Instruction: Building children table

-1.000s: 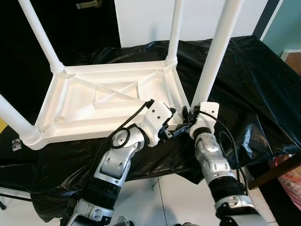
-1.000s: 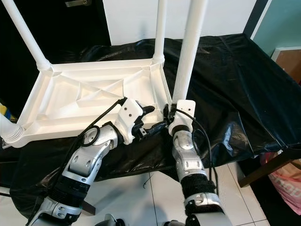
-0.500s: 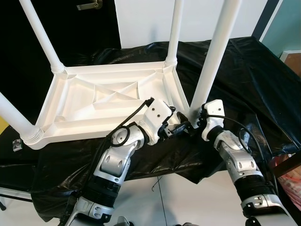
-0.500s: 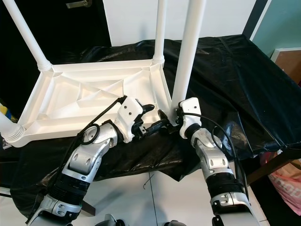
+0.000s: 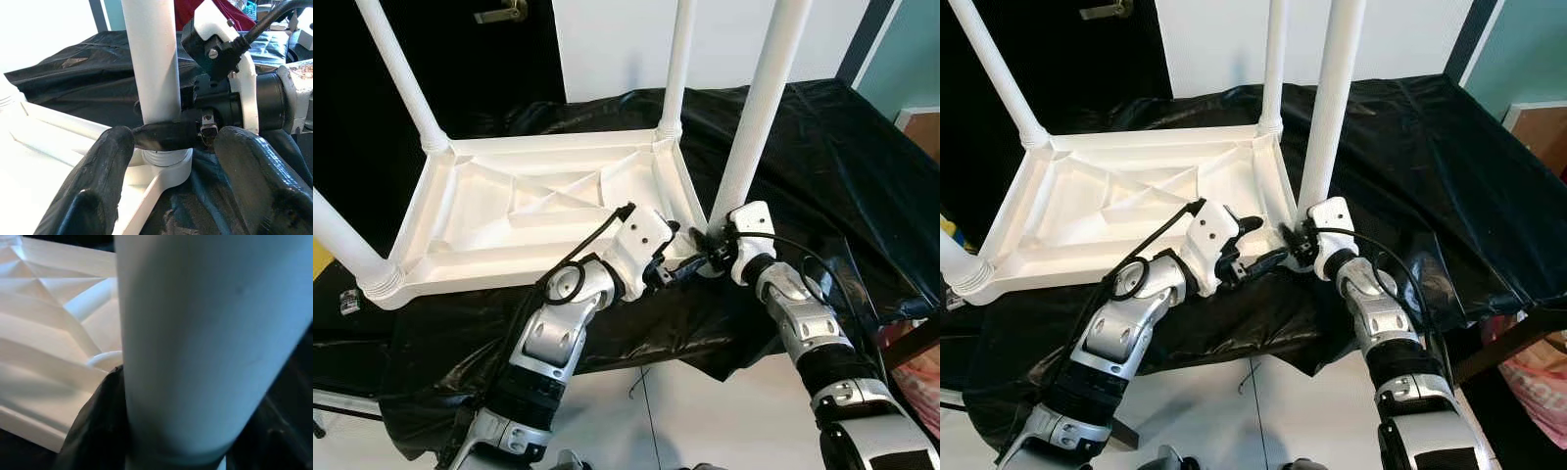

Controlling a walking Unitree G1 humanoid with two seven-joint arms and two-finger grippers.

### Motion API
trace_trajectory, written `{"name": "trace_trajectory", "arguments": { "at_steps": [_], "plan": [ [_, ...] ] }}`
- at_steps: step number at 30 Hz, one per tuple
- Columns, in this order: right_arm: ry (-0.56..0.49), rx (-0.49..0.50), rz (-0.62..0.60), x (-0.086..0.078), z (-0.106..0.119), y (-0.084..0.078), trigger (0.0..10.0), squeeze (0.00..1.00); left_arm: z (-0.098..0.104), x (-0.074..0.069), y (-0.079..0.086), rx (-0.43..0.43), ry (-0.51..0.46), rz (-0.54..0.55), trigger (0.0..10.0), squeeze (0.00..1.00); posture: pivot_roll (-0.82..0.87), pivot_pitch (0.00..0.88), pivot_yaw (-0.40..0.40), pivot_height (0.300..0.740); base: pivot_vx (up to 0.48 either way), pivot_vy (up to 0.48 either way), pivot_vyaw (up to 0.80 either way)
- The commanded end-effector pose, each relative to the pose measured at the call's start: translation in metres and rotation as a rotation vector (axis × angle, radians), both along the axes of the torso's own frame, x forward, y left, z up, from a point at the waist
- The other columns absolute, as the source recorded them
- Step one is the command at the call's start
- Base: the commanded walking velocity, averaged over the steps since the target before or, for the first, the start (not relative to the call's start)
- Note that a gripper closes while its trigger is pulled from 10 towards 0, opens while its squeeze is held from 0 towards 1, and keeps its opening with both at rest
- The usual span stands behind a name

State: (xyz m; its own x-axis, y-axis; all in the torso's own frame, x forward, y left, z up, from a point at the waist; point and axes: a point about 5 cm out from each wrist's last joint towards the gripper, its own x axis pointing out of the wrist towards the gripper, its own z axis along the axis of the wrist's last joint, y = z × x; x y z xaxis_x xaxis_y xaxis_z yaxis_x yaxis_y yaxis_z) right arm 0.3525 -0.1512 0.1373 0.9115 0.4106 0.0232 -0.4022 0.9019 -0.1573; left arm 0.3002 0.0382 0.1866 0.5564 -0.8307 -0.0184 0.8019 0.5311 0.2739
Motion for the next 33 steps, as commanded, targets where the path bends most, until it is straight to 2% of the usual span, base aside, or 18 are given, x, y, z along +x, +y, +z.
{"name": "trace_trajectory", "arguments": {
  "at_steps": [1,2,3,5,6,14,16,17,18,19,20,22,26,27,28,30,33],
  "plan": [
    [0.037,-0.022,0.01,-0.001,-0.009,0.002,0.0,0.0,-0.001,0.003,0.002,0.001,-0.012,0.067,10.0,0.0,-0.01,0.024,-0.015,0.74,0.0,0.0,0.0],
    [0.038,-0.02,0.006,-0.001,-0.01,0.002,0.0,0.0,-0.001,0.003,0.002,0.001,-0.012,0.067,10.0,0.0,-0.01,0.024,-0.015,0.74,0.0,0.0,0.0],
    [0.045,-0.013,-0.002,0.0,-0.01,0.001,4.3,0.0,-0.001,0.003,0.003,0.001,-0.011,0.067,10.0,0.0,-0.01,0.023,-0.015,0.74,0.0,0.0,0.0],
    [0.053,-0.006,-0.011,0.0,-0.011,0.001,4.3,0.0,-0.001,0.003,0.003,0.001,-0.011,0.068,10.0,0.0,-0.01,0.024,-0.015,0.74,0.0,0.0,0.0],
    [0.061,0.013,-0.037,0.0,-0.012,-0.001,10.0,0.0,-0.002,0.003,0.003,0.002,-0.01,0.067,10.0,0.0,-0.01,0.023,-0.013,0.74,0.0,0.0,0.0],
    [0.108,0.093,-0.2,-0.001,-0.018,-0.001,10.0,0.0,-0.002,0.003,0.003,0.003,-0.01,0.064,10.0,0.0,-0.02,0.025,-0.01,0.74,0.0,0.0,0.0],
    [0.124,0.136,-0.362,-0.003,-0.023,-0.001,10.0,0.0,-0.002,0.003,0.002,0.003,-0.01,0.06,10.0,0.0,-0.02,0.023,-0.009,0.74,0.0,0.0,0.0],
    [0.124,0.136,-0.362,-0.003,-0.023,-0.001,10.0,0.0,-0.002,0.003,0.002,0.003,-0.01,0.06,10.0,0.0,-0.02,0.023,-0.009,0.74,0.0,0.0,0.0],
    [0.129,0.16,-0.459,-0.005,-0.026,0.0,10.0,0.0,-0.002,0.002,0.002,0.003,-0.011,0.058,10.0,0.0,-0.02,0.023,-0.01,0.74,0.0,0.0,0.0],
    [0.129,0.16,-0.459,-0.005,-0.026,0.0,10.0,0.0,-0.002,0.002,0.002,0.003,-0.011,0.058,10.0,0.0,-0.02,0.023,-0.01,0.74,0.0,0.0,0.0],
    [0.131,0.192,-0.527,-0.007,-0.029,0.01,10.0,0.0,-0.002,0.003,0.001,0.003,-0.011,0.056,10.0,0.0,-0.02,0.023,-0.01,0.74,0.0,0.0,0.0],
    [0.146,0.203,-0.584,-0.008,-0.031,0.015,10.0,0.0,-0.001,0.003,0.001,0.001,-0.011,0.054,10.0,0.0,-0.02,0.023,-0.01,0.74,0.0,0.0,0.0],
    [0.154,0.206,-0.609,-0.009,-0.031,0.017,10.0,0.0,-0.001,0.003,0.001,0.001,-0.012,0.053,10.0,0.0,-0.02,0.023,-0.01,0.74,0.0,0.0,0.0],
    [0.149,0.216,-0.595,-0.01,-0.029,0.027,10.0,0.0,-0.001,0.002,-0.001,-0.001,-0.012,0.049,10.0,0.0,-0.02,0.02,-0.012,0.74,0.0,0.0,0.0],
    [0.149,0.216,-0.595,-0.01,-0.029,0.027,10.0,0.0,-0.001,0.002,-0.001,-0.001,-0.012,0.049,10.0,0.0,-0.02,0.02,-0.012,0.74,0.0,0.0,0.0],
    [0.139,0.225,-0.58,-0.013,-0.026,0.037,10.0,0.0,-0.001,0.002,-0.002,-0.002,-0.012,0.044,10.0,0.0,-0.02,0.019,-0.014,0.74,0.0,0.0,0.0],
    [0.138,0.222,-0.585,-0.013,-0.026,0.038,10.0,0.0,-0.001,0.002,-0.002,-0.002,-0.013,0.042,10.0,0.0,-0.02,0.02,-0.015,0.74,0.0,0.0,0.0]
  ]
}}
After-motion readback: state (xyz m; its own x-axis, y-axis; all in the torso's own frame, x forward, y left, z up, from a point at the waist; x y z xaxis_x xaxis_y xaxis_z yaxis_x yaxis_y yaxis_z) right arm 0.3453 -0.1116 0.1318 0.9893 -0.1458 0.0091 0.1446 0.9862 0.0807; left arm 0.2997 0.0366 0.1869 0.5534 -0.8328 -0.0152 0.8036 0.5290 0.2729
